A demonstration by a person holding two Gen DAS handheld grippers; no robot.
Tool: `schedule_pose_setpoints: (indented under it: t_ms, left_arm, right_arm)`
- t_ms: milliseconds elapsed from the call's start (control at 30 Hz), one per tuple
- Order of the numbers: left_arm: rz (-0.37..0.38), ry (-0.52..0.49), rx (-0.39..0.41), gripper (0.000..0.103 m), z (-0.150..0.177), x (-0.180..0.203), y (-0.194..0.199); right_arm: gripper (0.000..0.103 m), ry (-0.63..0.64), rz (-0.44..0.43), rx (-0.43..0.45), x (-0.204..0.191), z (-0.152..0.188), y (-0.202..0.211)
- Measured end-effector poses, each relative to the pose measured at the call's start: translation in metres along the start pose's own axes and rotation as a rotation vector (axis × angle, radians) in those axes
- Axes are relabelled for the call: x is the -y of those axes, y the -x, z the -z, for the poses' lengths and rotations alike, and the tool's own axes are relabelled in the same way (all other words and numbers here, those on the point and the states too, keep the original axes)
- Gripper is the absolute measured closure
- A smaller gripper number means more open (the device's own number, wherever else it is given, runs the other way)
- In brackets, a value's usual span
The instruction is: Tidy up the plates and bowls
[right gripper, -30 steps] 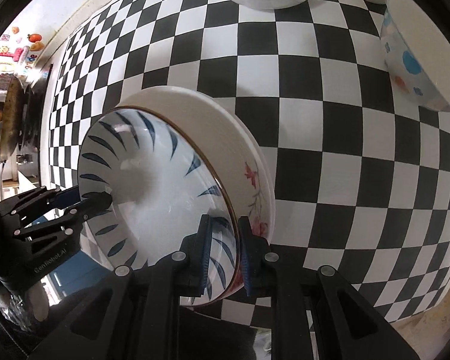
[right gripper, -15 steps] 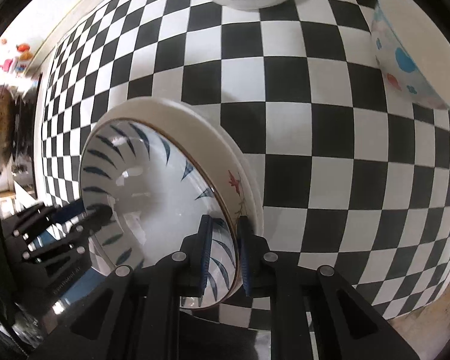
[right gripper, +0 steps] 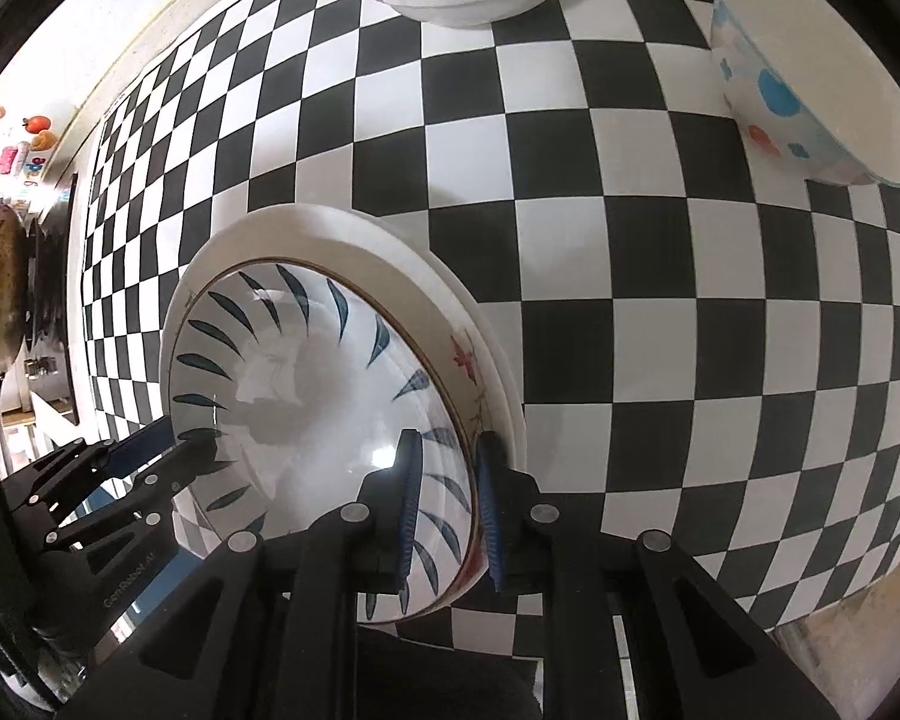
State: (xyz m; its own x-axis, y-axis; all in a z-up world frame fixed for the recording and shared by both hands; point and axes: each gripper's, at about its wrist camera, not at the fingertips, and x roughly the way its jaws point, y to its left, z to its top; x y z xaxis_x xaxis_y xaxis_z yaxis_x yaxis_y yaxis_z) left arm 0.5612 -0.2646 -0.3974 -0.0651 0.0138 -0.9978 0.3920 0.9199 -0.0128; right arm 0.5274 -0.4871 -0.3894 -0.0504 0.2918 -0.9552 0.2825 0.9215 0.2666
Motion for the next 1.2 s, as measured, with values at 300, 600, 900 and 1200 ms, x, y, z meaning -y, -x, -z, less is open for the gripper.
schedule_pose_setpoints:
  t_ms: [300,600,900,1200]
  left_arm:
    - [-0.018,-0.005,0.029,0.071,0.009,-0.002,0.016]
    - [-0.040,0.023,0.142,0.016,0.008,-0.003,0.059]
    - [-0.043,0.016,0.224,0.016,0.026,0.001,0.109]
    - [0.004,0.016,0.308,0.016,0.059,-0.018,0.191]
  right_arm:
    - [0.042,0.045,0.097,0.074,-0.013,0.013,0.023]
    - [0.014,0.062,0.233,0.121,-0.023,0.036,0.030]
    - [0.014,-0.013,0.231,0.210,-0.023,0.056,0.067]
    - [0.014,-0.012,0.229,0.396,-0.058,0.115,0.181]
